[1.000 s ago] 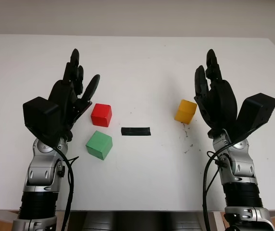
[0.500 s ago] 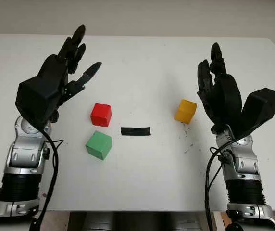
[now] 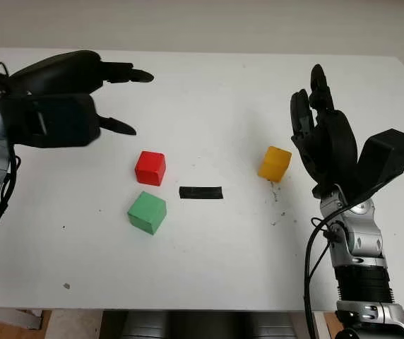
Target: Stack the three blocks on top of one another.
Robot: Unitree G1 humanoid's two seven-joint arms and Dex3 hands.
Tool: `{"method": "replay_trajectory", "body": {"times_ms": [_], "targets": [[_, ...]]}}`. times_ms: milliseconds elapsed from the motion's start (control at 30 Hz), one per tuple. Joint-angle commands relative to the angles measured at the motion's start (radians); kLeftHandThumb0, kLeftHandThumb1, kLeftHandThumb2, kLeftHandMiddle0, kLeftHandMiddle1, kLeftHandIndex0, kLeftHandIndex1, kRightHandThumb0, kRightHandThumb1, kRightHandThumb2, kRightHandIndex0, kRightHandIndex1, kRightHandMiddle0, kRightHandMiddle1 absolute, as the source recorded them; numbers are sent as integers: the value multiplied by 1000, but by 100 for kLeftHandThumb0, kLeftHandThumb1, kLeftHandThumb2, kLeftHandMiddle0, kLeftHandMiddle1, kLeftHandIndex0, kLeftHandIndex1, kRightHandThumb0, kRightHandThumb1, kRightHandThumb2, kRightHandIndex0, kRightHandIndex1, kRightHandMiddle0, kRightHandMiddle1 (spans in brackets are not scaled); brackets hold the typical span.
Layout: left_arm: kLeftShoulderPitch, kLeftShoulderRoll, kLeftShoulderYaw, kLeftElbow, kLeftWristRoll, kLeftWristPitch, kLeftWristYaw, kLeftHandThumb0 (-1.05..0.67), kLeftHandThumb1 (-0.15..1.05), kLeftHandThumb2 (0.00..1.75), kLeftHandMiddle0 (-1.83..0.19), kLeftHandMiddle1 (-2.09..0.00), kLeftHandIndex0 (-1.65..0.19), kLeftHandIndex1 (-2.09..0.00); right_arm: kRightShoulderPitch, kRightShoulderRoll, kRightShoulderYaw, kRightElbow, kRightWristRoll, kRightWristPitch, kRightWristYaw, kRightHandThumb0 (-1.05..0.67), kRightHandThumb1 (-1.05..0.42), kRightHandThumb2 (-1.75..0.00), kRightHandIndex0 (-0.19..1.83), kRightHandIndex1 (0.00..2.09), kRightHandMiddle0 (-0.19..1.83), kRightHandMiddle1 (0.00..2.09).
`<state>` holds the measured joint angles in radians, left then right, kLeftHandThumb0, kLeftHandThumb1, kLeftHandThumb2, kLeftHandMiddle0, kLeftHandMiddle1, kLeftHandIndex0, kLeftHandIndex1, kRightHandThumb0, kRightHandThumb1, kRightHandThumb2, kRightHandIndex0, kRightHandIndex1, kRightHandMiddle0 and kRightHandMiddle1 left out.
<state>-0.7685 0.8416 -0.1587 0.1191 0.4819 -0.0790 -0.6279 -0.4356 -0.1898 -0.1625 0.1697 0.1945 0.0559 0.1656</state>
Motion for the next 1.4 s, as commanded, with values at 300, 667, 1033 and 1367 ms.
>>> {"method": "replay_trajectory", "body": {"times_ms": [300, 667, 1033, 1367], "targets": [[18, -12, -75, -36, 161, -6, 5, -72, 92, 5, -23, -5, -42, -18, -5, 23, 4, -8, 2, 5, -20, -64, -105, -50, -19, 0, -19, 0], [41, -52, -128, 3, 236, -70, 34, -80, 96, 6, -19, -4, -44, -23, 12, 18, -1, -22, -4, 3, -24, -66, -105, -48, -19, 0, -19, 0], [51, -83, -173, 24, 304, -75, 56, -82, 98, 6, -10, -3, -38, -24, 28, 26, -9, -43, 7, 10, -41, -66, -105, -46, -19, 1, -19, 3], [57, -106, -186, 83, 362, -100, 165, -78, 101, 6, -4, -4, -41, -31, 37, 29, -7, -54, 10, 17, -46, -66, -105, -45, -19, 2, -19, 3]]}}
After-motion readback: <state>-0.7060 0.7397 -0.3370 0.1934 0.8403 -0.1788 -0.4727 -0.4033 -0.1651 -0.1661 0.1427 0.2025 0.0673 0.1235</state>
